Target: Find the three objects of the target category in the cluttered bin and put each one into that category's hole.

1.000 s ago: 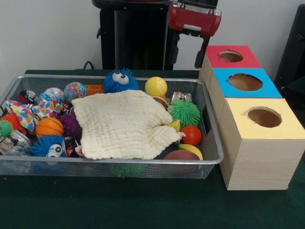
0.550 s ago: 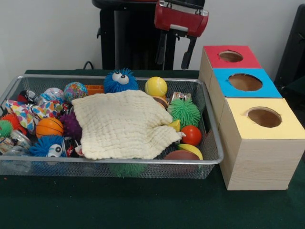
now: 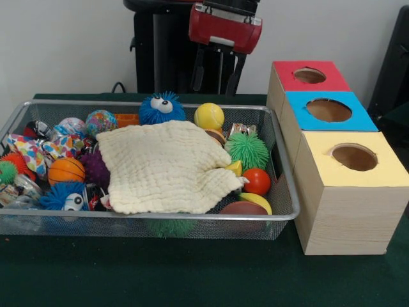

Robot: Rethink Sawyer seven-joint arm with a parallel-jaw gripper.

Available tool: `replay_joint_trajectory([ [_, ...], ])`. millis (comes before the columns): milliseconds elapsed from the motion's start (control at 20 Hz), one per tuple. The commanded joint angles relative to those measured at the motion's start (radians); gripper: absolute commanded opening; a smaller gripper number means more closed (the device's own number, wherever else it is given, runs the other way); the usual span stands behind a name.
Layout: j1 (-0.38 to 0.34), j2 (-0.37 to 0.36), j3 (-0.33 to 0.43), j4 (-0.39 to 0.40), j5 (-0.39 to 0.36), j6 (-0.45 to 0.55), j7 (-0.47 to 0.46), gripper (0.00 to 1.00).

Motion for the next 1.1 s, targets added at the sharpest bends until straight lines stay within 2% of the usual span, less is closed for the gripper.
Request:
replay_joint_trajectory([
  [50,-0.058,0.094,0.13,-0.067,-0.085,-0.056,0.0,1.0],
  [350,-0.1,0.148,0.176,-0.082,-0.112,-0.076,0.013,1.0],
  [600,-0.111,0.185,0.18,-0.093,-0.133,-0.106,0.032,1.0],
  [1100,-0.131,0.161,0.207,-0.087,-0.139,-0.06,0.029,1.0],
])
